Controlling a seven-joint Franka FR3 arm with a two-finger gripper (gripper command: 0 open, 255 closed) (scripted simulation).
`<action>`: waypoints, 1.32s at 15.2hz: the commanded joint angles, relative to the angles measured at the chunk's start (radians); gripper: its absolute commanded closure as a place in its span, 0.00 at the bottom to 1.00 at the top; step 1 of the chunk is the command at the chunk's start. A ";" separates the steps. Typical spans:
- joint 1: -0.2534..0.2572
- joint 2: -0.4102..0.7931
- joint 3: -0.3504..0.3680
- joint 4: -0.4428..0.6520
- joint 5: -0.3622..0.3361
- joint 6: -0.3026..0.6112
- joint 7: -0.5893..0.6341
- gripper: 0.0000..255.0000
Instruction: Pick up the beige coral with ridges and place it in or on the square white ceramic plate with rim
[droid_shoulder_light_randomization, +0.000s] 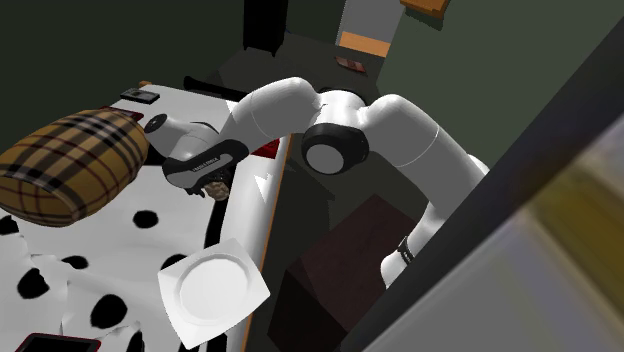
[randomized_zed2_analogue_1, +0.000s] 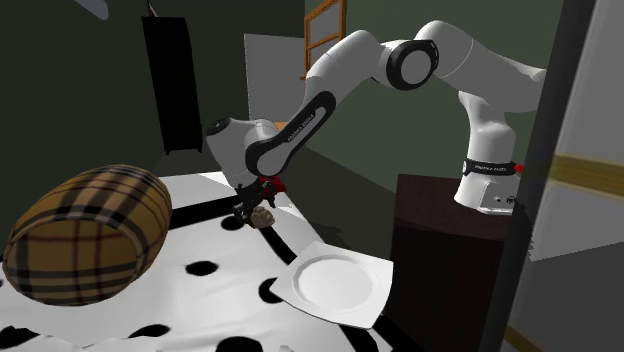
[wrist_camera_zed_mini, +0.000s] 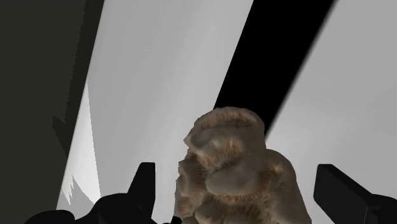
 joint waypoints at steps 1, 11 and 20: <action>0.000 0.000 0.000 0.000 0.000 0.000 0.000 0.00; 0.000 0.000 0.000 0.000 0.000 0.000 0.000 1.00; 0.008 -0.090 -0.004 -0.053 -0.004 -0.035 -0.014 1.00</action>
